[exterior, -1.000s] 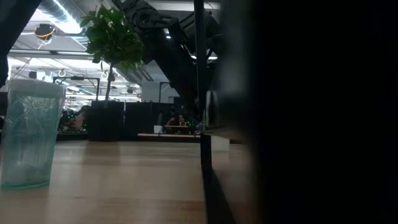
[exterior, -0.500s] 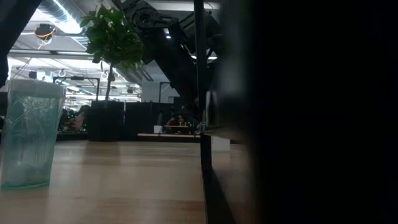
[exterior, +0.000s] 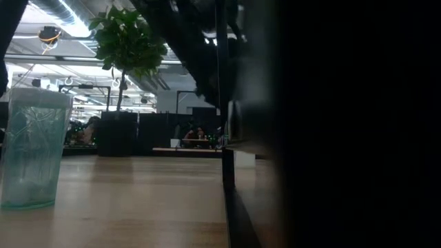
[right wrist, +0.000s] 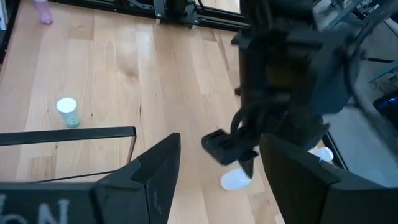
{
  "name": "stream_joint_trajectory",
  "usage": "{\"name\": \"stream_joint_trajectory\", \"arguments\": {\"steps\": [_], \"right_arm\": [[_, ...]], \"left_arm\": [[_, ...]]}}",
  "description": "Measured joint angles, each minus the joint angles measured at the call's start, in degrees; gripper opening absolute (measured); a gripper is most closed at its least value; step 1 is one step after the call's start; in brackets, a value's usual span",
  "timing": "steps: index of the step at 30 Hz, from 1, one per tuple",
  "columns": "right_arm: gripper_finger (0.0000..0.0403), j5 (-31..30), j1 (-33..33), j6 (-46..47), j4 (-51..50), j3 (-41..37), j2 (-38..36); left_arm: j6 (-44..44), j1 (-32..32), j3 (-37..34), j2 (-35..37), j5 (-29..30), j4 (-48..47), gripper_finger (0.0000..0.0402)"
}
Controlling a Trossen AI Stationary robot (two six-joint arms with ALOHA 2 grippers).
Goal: Pick and place medicine bottles onto shelf by color
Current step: Put the bottom white pill bottle on the shelf aligned with the other white pill bottle
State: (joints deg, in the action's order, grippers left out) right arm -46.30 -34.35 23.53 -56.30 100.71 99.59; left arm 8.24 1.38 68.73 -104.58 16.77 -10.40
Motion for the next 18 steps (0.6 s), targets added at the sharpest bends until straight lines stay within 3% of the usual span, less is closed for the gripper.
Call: {"name": "stream_joint_trajectory", "arguments": {"steps": [10,18], "right_arm": [[0.0223,0.0,0.0,0.0,1.5,0.0,0.0],[0.0223,0.0,0.0,0.0,2.5,0.0,0.0]], "left_arm": [[0.1,-5.4,0.0,13.1,3.6,-12.7,0.024],[2.5,-15.3,0.0,22.7,15.9,-25.0,0.024]]}}
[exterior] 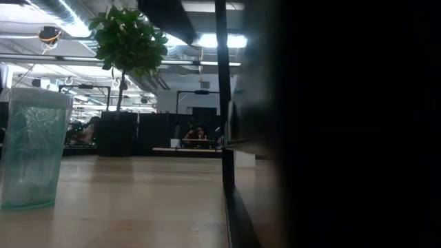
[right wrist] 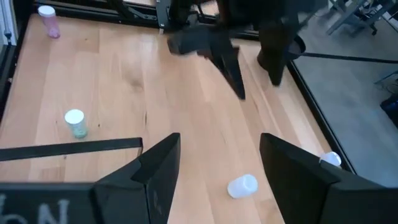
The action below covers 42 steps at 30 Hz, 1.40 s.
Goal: Pick and place medicine bottles onto shelf by color
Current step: Put the bottom white pill bottle on the shelf aligned with the other white pill bottle
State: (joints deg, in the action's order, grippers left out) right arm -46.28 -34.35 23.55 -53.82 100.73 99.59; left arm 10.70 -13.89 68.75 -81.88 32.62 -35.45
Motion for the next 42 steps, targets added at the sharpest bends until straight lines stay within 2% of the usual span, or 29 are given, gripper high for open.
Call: {"name": "stream_joint_trajectory", "arguments": {"steps": [5,14,27,33,38,42], "right_arm": [[0.0223,2.4,0.0,0.0,0.2,0.0,0.0],[0.0223,8.9,0.0,0.0,0.5,0.0,0.0],[0.0223,10.4,0.4,1.5,5.6,0.0,0.0],[0.0223,10.7,4.0,1.5,3.6,0.0,0.0],[0.0223,15.8,9.2,-0.2,-1.4,0.0,0.0],[0.0223,24.2,13.7,-5.0,-1.5,0.0,0.0]], "left_arm": [[5.7,-6.3,0.0,3.1,4.8,-6.0,0.024],[18.4,-16.8,0.0,3.6,14.6,-13.7,0.024],[36.4,-24.8,0.0,3.6,21.8,-23.0,0.024],[44.0,-27.7,0.0,3.6,22.8,-28.8,0.024],[51.1,-30.0,0.0,3.6,22.8,-34.1,0.024],[56.4,-31.8,0.0,3.6,23.9,-36.8,0.024]]}}
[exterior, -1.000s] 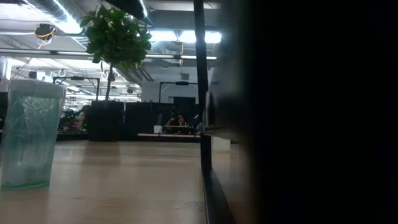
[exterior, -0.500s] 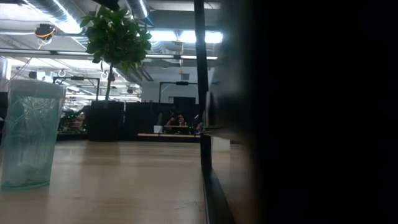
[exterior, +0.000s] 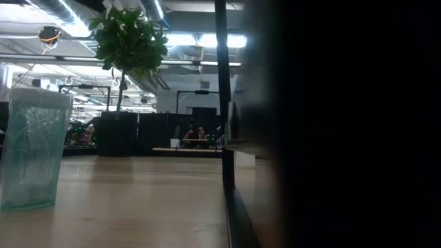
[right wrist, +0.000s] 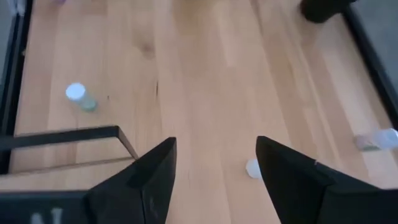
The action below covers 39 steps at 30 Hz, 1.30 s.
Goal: Pick and place medicine bottles onto shelf by color
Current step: Put the bottom white pill bottle on the shelf aligned with the other white pill bottle
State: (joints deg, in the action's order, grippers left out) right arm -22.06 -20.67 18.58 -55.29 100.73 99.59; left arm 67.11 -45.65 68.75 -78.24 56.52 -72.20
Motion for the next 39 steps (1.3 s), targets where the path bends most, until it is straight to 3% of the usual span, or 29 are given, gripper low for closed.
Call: {"name": "stream_joint_trajectory", "arguments": {"steps": [7,18,27,39], "right_arm": [[0.0223,8.1,6.0,-13.3,-3.0,0.0,0.0],[0.0223,17.5,18.1,-16.3,-1.3,-8.7,0.0],[0.0223,21.1,21.0,-17.7,13.0,-20.9,0.0],[0.0223,18.7,23.1,-20.8,25.7,-29.5,0.0]], "left_arm": [[1.4,-2.1,0.0,0.0,2.2,-0.4,0.024],[1.4,-2.1,0.0,0.0,2.6,-0.8,0.024],[1.4,-2.0,0.0,0.0,2.6,-0.8,0.024],[1.8,-2.0,0.0,0.0,2.6,-0.8,0.024]]}}
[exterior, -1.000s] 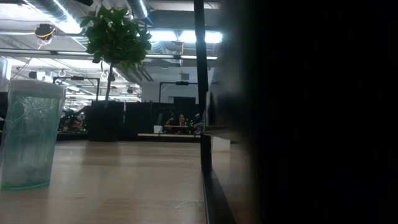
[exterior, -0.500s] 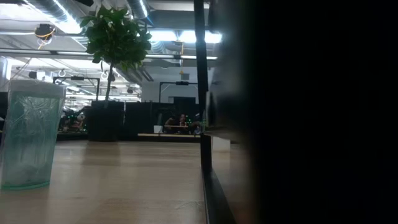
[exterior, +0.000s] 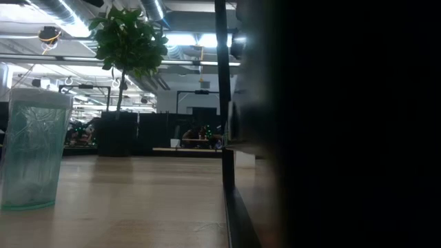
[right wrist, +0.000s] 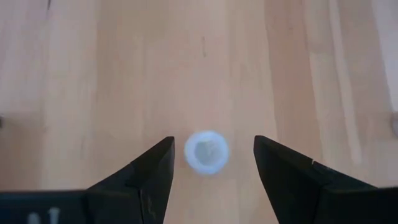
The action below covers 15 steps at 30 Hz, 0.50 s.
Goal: Pick and place medicine bottles onto shelf by color
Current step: Put the bottom white pill bottle on the shelf aligned with the other white pill bottle
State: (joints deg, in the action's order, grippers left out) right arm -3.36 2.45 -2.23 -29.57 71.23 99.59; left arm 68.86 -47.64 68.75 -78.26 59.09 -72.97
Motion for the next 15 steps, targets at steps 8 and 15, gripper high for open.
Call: {"name": "stream_joint_trajectory", "arguments": {"steps": [8,15], "right_arm": [[0.0223,3.3,2.6,-1.3,2.1,-1.5,0.3],[0.0223,4.5,2.7,-1.5,2.7,-1.5,0.3]], "left_arm": [[0.1,0.0,0.0,0.0,0.0,0.0,0.024],[0.1,0.2,0.0,0.0,0.0,0.0,0.024]]}}
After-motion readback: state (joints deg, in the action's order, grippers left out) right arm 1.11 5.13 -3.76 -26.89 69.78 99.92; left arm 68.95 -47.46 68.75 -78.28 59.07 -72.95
